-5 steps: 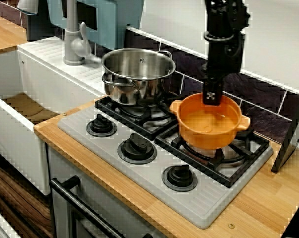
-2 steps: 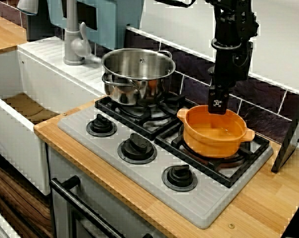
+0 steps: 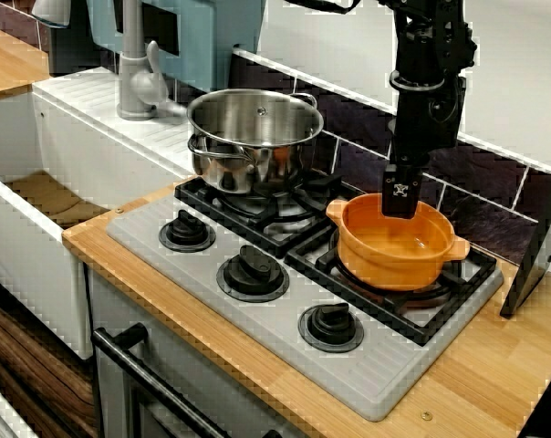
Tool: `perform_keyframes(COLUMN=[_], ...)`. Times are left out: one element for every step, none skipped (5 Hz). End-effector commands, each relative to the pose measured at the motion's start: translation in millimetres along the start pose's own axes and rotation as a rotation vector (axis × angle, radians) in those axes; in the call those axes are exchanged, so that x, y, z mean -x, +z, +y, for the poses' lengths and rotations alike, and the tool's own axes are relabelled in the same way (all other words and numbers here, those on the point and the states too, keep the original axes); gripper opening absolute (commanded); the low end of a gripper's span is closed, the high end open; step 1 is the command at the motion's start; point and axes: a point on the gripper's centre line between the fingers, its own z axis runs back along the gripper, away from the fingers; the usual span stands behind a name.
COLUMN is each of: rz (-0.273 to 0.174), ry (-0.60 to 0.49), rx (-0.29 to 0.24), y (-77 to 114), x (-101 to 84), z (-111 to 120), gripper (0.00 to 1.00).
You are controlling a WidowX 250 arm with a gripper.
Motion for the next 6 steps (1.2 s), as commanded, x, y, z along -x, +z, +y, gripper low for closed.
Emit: perform_keyframes(rz=[-0.046,-0.046,-0.048,-0.052,-0.048,-0.017], ry=[-0.002,-0.002,-0.002,-0.005,-0.02,-0.009], rx=[-0.048,-0.048,-0.039,-0.029,-0.038,-0.018], y=[23.7,23.7,29.4,37.6,46.1,44.0], x=[2.4,2.4,-0.5,-3.1,-7.9,-5.9], z=[13,13,11,9,4,-4], gripper=[1.0,1.0,1.0,1.0,1.0,1.0])
